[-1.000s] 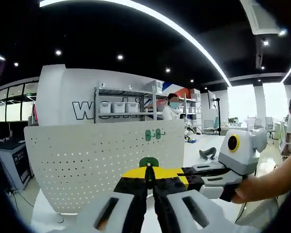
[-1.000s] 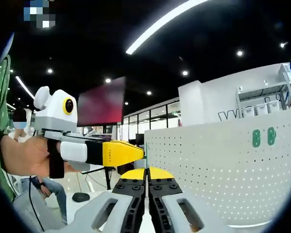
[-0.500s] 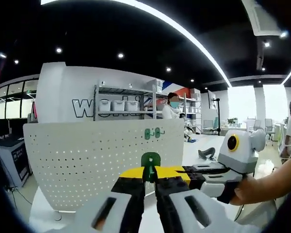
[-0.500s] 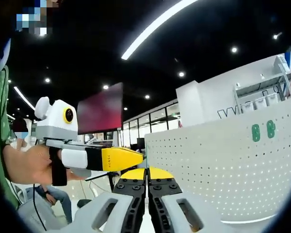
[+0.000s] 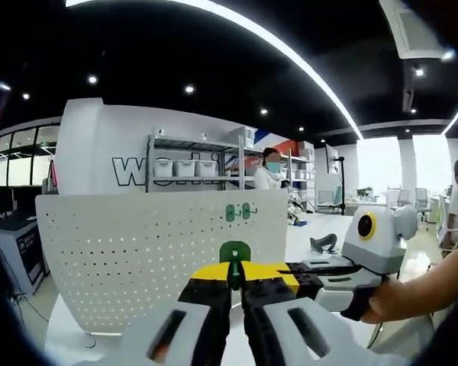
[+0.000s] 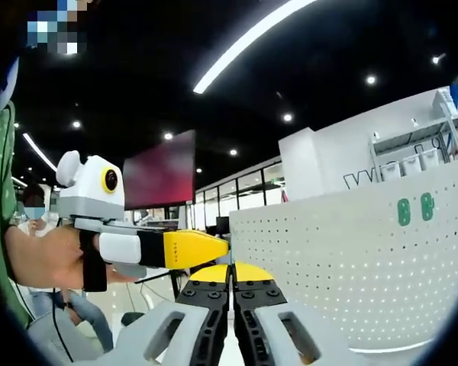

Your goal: Insert the hook assembly into the mounting plate slot until the hook locks in place.

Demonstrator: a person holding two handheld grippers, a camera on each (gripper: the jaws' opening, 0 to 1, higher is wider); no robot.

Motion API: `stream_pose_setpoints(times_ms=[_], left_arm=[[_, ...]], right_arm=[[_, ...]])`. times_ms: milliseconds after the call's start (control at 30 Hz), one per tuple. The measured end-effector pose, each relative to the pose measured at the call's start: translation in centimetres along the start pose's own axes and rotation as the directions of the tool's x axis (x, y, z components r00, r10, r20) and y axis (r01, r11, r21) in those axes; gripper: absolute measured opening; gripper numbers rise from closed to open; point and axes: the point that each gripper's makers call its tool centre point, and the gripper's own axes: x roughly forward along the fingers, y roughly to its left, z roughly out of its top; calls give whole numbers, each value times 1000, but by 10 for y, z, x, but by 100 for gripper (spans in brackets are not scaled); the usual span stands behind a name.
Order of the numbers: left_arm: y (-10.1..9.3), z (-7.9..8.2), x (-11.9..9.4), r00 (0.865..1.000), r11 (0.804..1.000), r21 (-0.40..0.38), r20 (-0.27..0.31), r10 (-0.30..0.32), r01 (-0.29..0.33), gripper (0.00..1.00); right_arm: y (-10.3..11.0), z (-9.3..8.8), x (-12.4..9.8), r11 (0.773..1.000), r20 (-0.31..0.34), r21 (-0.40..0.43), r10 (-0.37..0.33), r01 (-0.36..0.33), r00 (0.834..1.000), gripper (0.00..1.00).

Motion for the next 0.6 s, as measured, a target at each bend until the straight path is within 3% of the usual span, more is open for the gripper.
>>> stream_pose_setpoints(times_ms=[267,367,600], left_arm=[[-2,0,0,1000,1000,15,5,-2,2,3],[-2,-1,1,1000,1000,9,4,1,-1,3],[-1,-3,0,1000,1000,8,-2,9,-9,3]], right_arm=[[0,1,-2,999,-20,-40,-22,21,1000,0],[-1,-1,-1,995,-56,-98,-41,35,998,0],[-3,-7,-2,987,-131,-149,-77,57,988,4]])
